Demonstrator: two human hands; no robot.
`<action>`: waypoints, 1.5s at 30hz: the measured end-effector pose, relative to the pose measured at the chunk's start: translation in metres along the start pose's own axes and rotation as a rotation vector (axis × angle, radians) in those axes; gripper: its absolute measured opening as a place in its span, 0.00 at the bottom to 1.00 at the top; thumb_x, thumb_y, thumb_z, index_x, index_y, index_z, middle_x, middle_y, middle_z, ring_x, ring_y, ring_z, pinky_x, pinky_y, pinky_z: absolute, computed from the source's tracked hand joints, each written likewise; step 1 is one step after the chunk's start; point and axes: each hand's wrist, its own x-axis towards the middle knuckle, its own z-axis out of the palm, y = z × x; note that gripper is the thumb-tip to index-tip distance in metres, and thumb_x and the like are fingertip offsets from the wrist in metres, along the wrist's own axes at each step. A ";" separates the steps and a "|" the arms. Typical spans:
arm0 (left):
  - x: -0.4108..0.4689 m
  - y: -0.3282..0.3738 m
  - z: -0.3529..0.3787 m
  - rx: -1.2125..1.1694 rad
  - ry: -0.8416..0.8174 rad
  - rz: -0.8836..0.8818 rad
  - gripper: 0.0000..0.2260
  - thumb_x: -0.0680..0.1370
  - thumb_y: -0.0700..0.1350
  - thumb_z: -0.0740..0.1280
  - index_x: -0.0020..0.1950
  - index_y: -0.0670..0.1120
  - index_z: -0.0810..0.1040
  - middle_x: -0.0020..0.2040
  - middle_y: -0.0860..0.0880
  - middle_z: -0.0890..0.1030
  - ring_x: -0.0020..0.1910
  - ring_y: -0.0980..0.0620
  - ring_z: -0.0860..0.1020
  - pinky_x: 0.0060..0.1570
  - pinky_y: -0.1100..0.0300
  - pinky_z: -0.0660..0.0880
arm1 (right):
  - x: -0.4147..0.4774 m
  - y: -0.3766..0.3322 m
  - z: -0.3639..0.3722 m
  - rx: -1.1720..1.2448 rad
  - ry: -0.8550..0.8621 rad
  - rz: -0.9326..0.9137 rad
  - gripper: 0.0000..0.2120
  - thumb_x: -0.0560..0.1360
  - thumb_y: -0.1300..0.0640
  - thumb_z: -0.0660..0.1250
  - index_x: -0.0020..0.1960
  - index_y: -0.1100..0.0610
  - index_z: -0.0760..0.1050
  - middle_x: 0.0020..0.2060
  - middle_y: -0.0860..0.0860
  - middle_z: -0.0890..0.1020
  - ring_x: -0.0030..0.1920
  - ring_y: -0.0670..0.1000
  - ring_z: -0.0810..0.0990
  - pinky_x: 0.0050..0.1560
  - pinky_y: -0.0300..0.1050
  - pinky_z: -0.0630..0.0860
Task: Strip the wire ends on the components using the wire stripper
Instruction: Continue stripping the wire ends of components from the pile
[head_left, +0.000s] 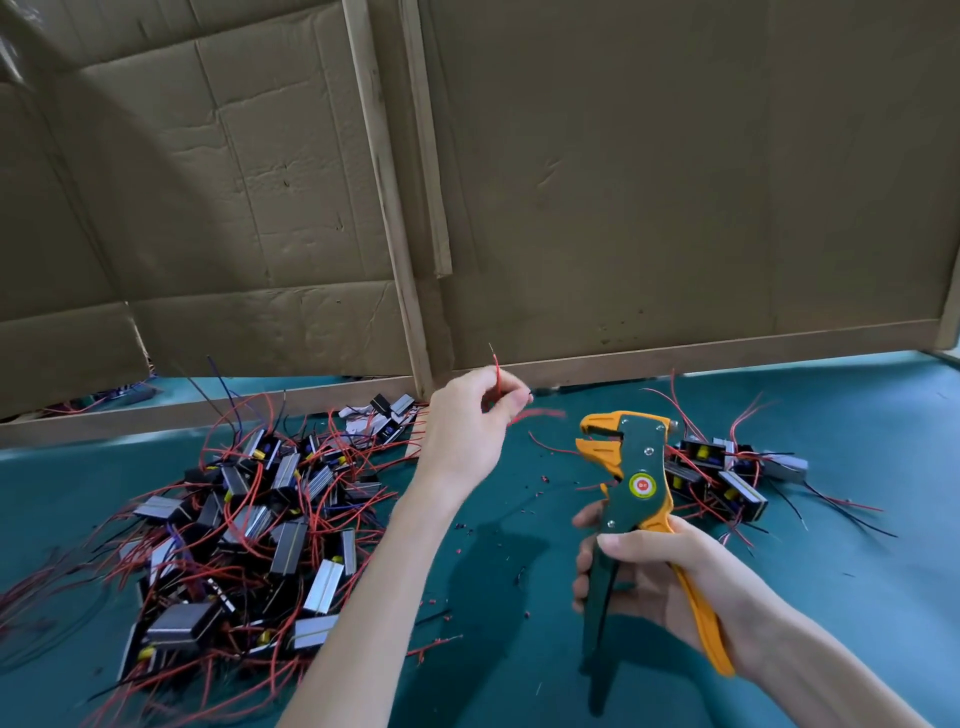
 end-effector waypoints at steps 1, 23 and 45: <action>0.001 0.006 0.003 -0.043 0.053 0.032 0.05 0.78 0.41 0.68 0.43 0.45 0.81 0.33 0.60 0.76 0.31 0.65 0.73 0.35 0.72 0.67 | 0.001 0.001 0.000 0.006 0.021 0.022 0.20 0.58 0.65 0.76 0.50 0.65 0.80 0.38 0.65 0.79 0.37 0.65 0.81 0.41 0.59 0.81; -0.004 -0.011 -0.029 0.507 -0.848 -0.176 0.24 0.77 0.29 0.54 0.67 0.47 0.74 0.66 0.48 0.75 0.64 0.51 0.73 0.55 0.65 0.69 | 0.010 0.007 -0.005 0.107 0.174 0.225 0.11 0.63 0.67 0.66 0.45 0.68 0.79 0.35 0.65 0.80 0.33 0.63 0.82 0.35 0.58 0.82; -0.007 -0.106 -0.061 0.786 -0.711 -0.416 0.08 0.71 0.39 0.75 0.44 0.51 0.80 0.45 0.52 0.78 0.45 0.51 0.78 0.45 0.57 0.77 | 0.019 0.015 -0.019 0.125 0.201 0.201 0.11 0.59 0.66 0.71 0.40 0.67 0.83 0.36 0.65 0.80 0.35 0.65 0.82 0.39 0.60 0.81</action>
